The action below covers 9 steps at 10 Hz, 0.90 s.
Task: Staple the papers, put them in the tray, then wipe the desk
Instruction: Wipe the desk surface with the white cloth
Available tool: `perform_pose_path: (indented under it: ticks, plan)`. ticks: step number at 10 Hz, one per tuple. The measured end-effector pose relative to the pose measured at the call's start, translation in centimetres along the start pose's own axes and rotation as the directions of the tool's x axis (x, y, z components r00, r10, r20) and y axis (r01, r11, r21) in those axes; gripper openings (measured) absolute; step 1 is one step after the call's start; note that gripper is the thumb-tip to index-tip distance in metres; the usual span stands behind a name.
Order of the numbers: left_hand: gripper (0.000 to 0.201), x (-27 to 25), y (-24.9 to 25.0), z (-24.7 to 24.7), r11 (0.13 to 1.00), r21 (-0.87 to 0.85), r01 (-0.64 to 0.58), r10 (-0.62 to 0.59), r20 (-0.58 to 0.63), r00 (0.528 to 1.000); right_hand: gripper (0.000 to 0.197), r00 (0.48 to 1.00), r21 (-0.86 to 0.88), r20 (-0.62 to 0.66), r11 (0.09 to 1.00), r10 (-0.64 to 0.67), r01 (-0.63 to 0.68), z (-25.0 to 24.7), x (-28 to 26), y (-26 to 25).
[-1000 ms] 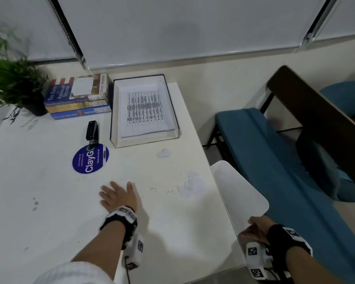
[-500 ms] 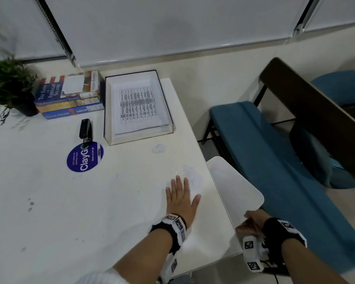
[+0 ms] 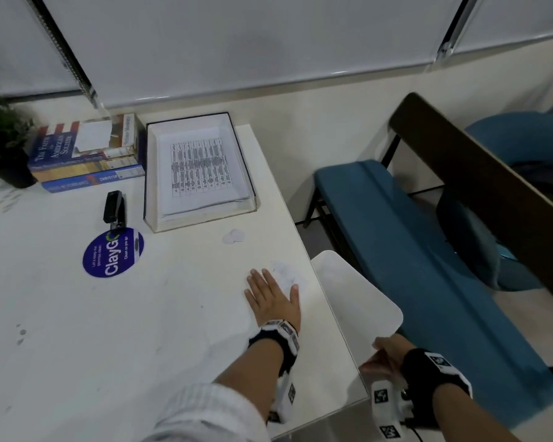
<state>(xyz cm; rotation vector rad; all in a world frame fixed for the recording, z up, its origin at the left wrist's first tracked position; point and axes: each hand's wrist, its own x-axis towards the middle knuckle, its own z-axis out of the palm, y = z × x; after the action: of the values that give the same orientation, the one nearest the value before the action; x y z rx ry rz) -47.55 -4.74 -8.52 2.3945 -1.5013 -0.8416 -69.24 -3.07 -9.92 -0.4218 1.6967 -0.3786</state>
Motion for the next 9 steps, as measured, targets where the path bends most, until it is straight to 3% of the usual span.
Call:
perform_pose_path:
  ticks: [1, 2, 3, 4, 5, 6, 7, 8, 9]
  plan:
    - [0.102, 1.9, 1.3, -0.9, 0.998, 0.031, 0.062, -0.062, 0.002, 0.998, 0.02, 1.0, -0.027, -0.027, 1.0, -0.006, 0.006, 0.3, 0.1, -0.5]
    - [0.082, 2.9, 2.3, -0.9, 0.994, 0.102, 0.024, -0.03, 0.062, 0.998, 0.018, 1.0, -0.019, -0.003, 1.0, -0.017, 0.017, 1.0, 0.6, -1.4]
    - [0.076, 3.2, 3.1, -0.6, 0.986, 0.156, -0.065, 0.052, 0.088, 0.995, 0.019, 0.999, 0.018, 0.03, 1.0, -0.017, 0.017, 1.8, 1.3, -2.4]
    - [0.128, 2.9, 4.4, 0.0, 0.969, 0.177, -0.174, 0.154, 0.122, 0.98, 0.015, 0.999, -0.004, 0.043, 1.0, -0.018, 0.018, 2.5, 1.6, -3.7]
    - [0.136, 2.4, 6.5, 0.9, 0.938, 0.165, -0.306, 0.263, 0.237, 0.935, 0.017, 0.999, -0.069, 0.046, 0.997, -0.019, 0.022, 2.7, 1.6, -4.3]
    - [0.084, 0.9, 8.9, 0.3, 0.918, 0.003, -0.397, 0.362, 0.403, 0.84, 0.022, 0.999, -0.106, 0.051, 0.994, -0.001, 0.007, 2.5, 1.4, -4.4]
    - [0.084, 1.3, 8.7, -1.7, 0.906, -0.096, -0.413, 0.419, 0.346, 0.839, 0.035, 0.998, -0.088, 0.068, 0.996, -0.009, 0.015, 2.4, 1.6, -4.3]
    - [0.064, 5.2, 5.4, -4.7, 0.946, 0.034, -0.323, 0.32, 0.077, 0.944, 0.028, 0.998, -0.052, 0.047, 0.997, -0.047, 0.049, 2.3, 1.8, -4.6]
    - [0.062, 9.6, 0.7, -8.5, 0.994, 0.097, 0.041, -0.031, -0.098, 0.995, 0.015, 0.997, -0.088, 0.015, 0.994, -0.07, 0.071, 2.2, 1.5, -4.9]
